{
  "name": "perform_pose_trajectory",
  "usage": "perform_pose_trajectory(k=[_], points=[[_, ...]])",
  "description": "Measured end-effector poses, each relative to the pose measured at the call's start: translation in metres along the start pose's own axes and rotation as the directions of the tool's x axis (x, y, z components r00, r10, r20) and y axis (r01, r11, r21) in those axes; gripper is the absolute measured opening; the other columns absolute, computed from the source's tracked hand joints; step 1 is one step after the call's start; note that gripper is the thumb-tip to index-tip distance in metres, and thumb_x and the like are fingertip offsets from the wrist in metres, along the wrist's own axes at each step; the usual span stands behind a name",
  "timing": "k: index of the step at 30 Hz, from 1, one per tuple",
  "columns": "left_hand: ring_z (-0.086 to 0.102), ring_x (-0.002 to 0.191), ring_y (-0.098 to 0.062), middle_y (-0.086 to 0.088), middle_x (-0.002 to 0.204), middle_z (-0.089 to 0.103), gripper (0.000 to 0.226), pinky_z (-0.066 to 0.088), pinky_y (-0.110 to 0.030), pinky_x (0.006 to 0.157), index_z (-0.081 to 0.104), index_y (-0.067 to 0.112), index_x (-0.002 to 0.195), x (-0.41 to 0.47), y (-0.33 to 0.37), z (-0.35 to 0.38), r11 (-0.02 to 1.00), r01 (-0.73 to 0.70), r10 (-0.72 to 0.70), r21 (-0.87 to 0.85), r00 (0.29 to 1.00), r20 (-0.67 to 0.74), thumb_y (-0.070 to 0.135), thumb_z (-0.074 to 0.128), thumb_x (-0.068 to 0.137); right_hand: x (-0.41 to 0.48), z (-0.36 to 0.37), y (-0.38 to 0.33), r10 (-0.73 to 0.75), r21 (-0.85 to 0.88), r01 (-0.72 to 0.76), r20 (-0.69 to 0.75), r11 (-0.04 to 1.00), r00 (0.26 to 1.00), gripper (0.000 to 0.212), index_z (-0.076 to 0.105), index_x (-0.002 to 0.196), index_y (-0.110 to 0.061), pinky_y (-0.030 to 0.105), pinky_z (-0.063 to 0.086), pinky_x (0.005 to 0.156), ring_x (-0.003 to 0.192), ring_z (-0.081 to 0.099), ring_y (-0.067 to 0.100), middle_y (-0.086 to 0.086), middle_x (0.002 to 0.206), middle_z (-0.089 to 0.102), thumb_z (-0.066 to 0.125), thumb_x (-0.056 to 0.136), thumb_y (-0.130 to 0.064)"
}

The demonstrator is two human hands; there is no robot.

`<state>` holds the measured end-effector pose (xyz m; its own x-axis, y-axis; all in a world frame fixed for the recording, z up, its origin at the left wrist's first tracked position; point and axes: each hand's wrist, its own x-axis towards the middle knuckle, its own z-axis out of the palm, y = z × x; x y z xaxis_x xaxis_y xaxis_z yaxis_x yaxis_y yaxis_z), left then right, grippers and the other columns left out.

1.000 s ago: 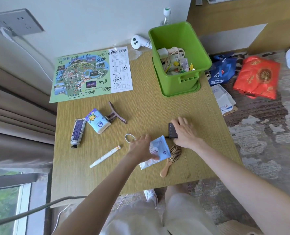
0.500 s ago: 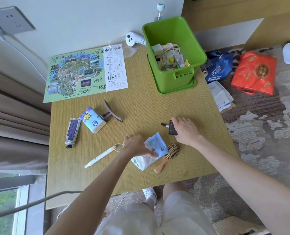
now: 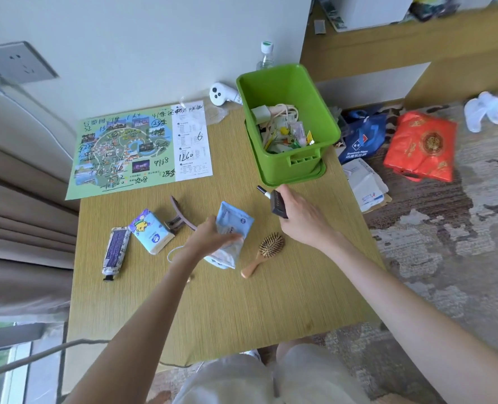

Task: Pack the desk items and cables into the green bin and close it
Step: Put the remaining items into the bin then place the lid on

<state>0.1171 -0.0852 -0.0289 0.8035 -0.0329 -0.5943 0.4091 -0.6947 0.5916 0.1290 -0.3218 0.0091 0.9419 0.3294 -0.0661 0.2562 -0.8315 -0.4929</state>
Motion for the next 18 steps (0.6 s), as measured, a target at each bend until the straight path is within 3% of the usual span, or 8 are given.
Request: perform_pose_trajectory(k=[5,8,10,13,18], points=[[0.07,0.091,-0.031,-0.013,0.103,0.071,0.068,0.056,-0.049,0.087,0.06,0.007,0.115,0.001,0.038,-0.047,0.951,-0.089,0.073,-0.294,0.995,-0.067,0.05,0.079,0.066,0.038,-0.05,-0.018,-0.044,0.017,0.046,-0.111,0.999,0.993,0.038,0.038,0.112,-0.018,0.026,0.037,0.061,0.079,0.052,0.018,-0.001,0.096,0.05,0.061,0.085,-0.007],[0.073,0.075,-0.017,-0.001,0.083,0.076,0.042,0.059,-0.03,0.069,0.068,0.013,0.1,0.009,0.071,-0.076,0.909,-0.194,0.143,-0.369,0.976,-0.161,0.042,0.081,0.073,0.074,-0.084,-0.022,-0.028,0.024,0.033,-0.172,0.999,0.985,0.037,0.038,0.112,-0.017,0.026,0.035,0.056,0.077,0.052,0.02,0.0,0.094,0.049,0.059,0.085,-0.006],[0.071,0.062,-0.007,0.007,0.072,0.075,0.026,0.052,-0.017,0.054,0.07,0.016,0.088,0.016,0.096,-0.094,0.88,-0.264,0.181,-0.395,0.955,-0.235,0.036,0.081,0.076,0.098,-0.102,-0.017,-0.003,0.021,0.007,-0.189,1.0,0.982,0.035,0.039,0.114,-0.016,0.028,0.032,0.051,0.074,0.051,0.023,-0.001,0.094,0.048,0.057,0.086,-0.006],[0.07,0.061,-0.011,0.002,0.072,0.075,0.026,0.054,-0.02,0.054,0.071,0.015,0.084,0.029,0.128,-0.114,0.848,-0.321,0.211,-0.421,0.934,-0.287,0.037,0.081,0.076,0.132,-0.118,-0.003,0.071,-0.004,-0.073,-0.153,0.997,0.986,0.028,0.039,0.11,-0.015,0.028,0.028,0.048,0.073,0.05,0.025,0.0,0.093,0.048,0.054,0.088,-0.009],[0.065,0.064,-0.019,-0.004,0.074,0.07,0.042,0.049,-0.027,0.06,0.07,0.004,0.092,0.06,0.161,-0.13,0.838,-0.268,0.115,-0.476,0.938,-0.326,0.04,0.08,0.075,0.167,-0.119,0.026,0.175,-0.111,-0.176,-0.015,0.978,0.984,0.028,0.037,0.11,-0.013,0.03,0.025,0.046,0.068,0.048,0.025,-0.002,0.081,0.045,0.052,0.087,-0.009]])
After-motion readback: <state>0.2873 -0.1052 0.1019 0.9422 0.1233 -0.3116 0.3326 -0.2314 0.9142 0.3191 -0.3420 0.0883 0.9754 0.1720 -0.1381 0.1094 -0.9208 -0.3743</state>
